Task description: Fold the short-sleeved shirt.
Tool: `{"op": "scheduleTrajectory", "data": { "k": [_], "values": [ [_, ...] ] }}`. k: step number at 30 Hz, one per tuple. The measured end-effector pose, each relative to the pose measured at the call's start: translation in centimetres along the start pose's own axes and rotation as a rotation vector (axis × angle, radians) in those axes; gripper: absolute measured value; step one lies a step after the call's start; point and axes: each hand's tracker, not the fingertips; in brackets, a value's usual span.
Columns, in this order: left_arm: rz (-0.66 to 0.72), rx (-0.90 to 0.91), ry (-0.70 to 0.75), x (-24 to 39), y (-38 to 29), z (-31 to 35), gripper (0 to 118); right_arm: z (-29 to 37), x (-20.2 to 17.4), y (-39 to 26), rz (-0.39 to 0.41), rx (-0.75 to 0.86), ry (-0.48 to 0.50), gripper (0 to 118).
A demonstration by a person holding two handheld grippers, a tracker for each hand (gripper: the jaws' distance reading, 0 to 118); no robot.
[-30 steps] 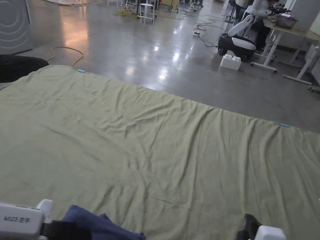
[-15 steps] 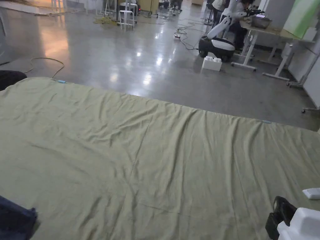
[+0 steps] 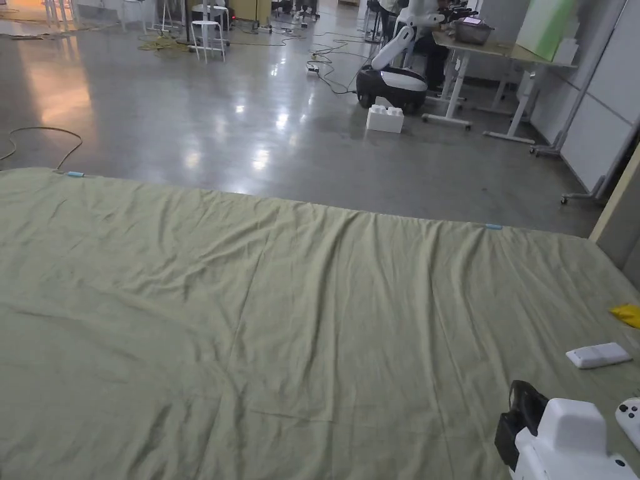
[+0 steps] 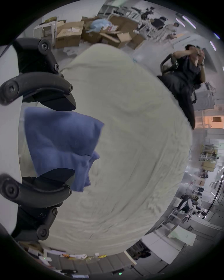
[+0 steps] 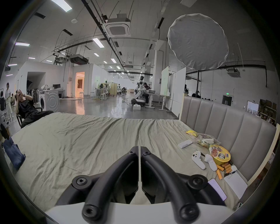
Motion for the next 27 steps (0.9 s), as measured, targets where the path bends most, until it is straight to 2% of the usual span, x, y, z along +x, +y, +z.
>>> {"op": "scheduleTrajectory", "data": {
  "k": [5,7,10,17,22,27],
  "values": [
    [-0.073,0.138,0.167,-0.2,0.2,0.6,79,-0.2,-0.1,-0.1,-0.003,0.0,0.014,3],
    [-0.08,0.178,0.184,0.8,-0.3,1.4,79,-0.2,-0.1,-0.2,-0.006,-0.004,0.018,3],
    [-0.093,0.226,0.122,3.9,-2.0,2.3,79,-0.2,-0.1,-0.6,-0.013,-0.009,0.025,3],
    [-0.152,0.334,-0.168,15.4,-9.0,2.8,79,-0.2,-0.4,-1.4,-0.024,-0.027,0.043,3],
    [-0.251,0.546,-0.206,24.7,-14.3,3.0,79,-0.1,-0.8,-1.8,-0.029,-0.033,0.055,3],
    [-0.227,0.688,-0.271,31.7,-16.6,4.6,72,0.0,-1.1,-2.0,-0.046,-0.033,0.058,3]
  ]
}}
